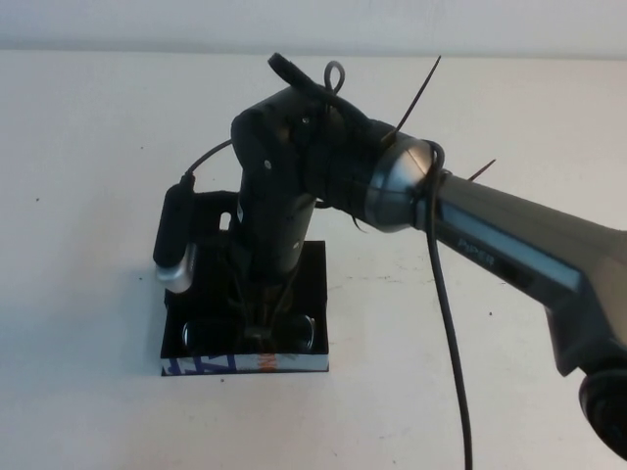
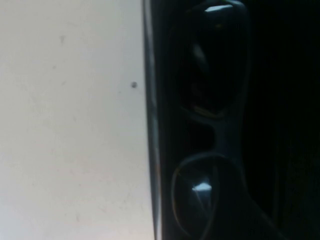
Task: Return glasses to glasses case
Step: Place the glasses in the glasses case, then close the glasses case
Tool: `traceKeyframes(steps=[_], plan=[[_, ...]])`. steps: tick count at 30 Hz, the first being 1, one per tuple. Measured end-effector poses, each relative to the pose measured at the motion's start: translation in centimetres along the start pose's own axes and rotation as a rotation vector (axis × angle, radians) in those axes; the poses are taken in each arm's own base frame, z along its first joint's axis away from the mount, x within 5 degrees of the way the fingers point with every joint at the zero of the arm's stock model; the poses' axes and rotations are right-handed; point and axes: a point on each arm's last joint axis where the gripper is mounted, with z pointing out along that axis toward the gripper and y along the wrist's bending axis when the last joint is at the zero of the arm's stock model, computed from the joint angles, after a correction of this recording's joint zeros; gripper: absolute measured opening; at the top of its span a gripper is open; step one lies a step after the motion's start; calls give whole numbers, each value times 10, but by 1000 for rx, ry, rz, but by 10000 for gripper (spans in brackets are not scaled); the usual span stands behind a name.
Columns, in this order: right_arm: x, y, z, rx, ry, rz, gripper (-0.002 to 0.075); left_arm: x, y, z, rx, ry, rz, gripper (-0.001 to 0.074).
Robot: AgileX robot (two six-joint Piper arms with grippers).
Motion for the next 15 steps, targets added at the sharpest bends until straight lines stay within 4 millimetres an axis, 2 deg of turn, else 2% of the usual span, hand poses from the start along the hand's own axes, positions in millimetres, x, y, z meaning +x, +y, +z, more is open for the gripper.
traceKeyframes(steps=[7, 9, 11, 13, 15], plan=[[7, 5, -42, 64, -33, 285, 253, 0, 0, 0, 0, 0, 0, -4], [19, 14, -59, 60, -37, 385, 204, 0, 0, 0, 0, 0, 0, -4], [38, 20, -76, 74, -45, 506, 119, 0, 0, 0, 0, 0, 0, -4], [58, 22, -87, 106, -53, 625, 50, 0, 0, 0, 0, 0, 0, -4], [78, 18, -94, 134, -62, 741, 17, 0, 0, 0, 0, 0, 0, -4]])
